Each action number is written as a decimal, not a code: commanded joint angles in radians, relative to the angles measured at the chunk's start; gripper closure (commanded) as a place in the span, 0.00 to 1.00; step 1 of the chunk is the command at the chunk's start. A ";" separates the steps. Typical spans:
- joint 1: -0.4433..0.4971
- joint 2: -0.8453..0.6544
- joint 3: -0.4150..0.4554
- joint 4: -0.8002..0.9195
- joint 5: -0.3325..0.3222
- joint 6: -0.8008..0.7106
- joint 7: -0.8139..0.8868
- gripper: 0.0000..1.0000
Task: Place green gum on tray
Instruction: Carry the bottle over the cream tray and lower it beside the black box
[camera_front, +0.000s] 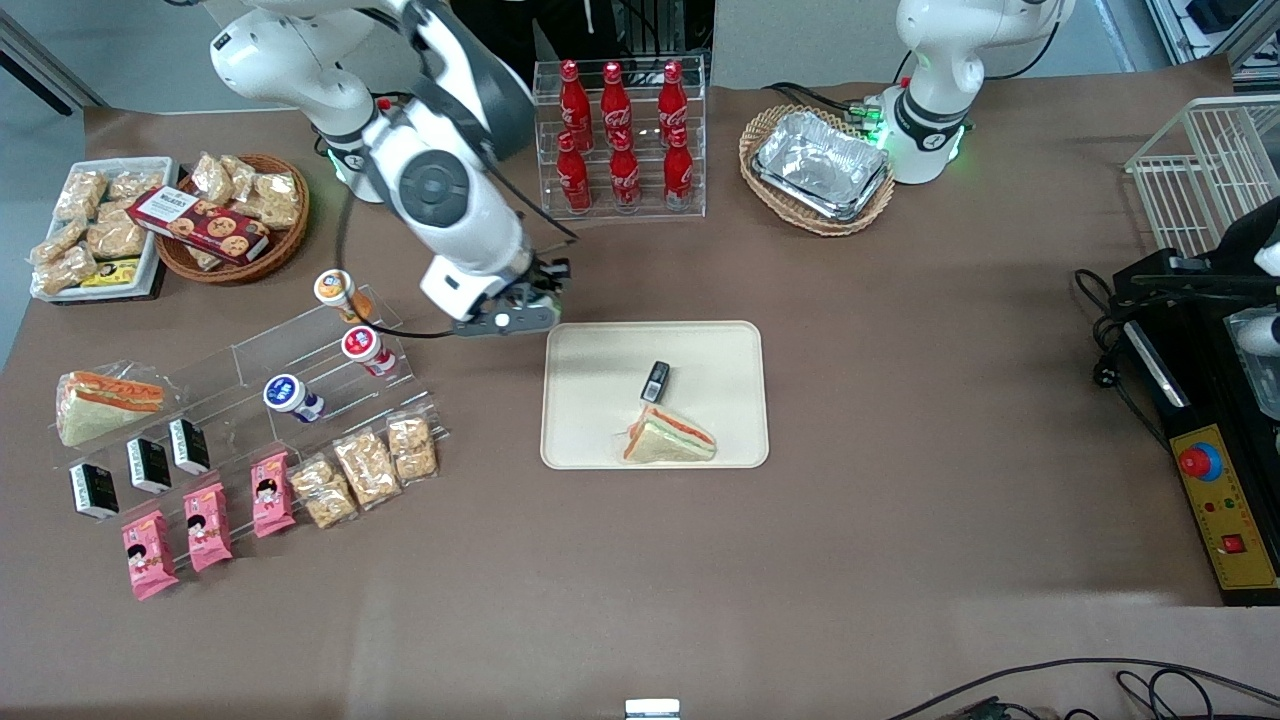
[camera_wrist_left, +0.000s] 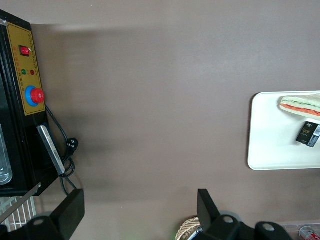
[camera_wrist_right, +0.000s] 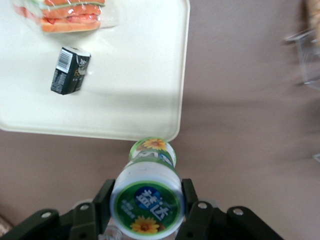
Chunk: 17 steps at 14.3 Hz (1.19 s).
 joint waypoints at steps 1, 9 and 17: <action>0.056 0.024 -0.010 -0.100 0.019 0.177 0.066 0.83; 0.096 0.203 -0.010 -0.137 0.019 0.444 0.083 0.83; 0.096 0.243 -0.010 -0.132 0.019 0.481 0.086 0.57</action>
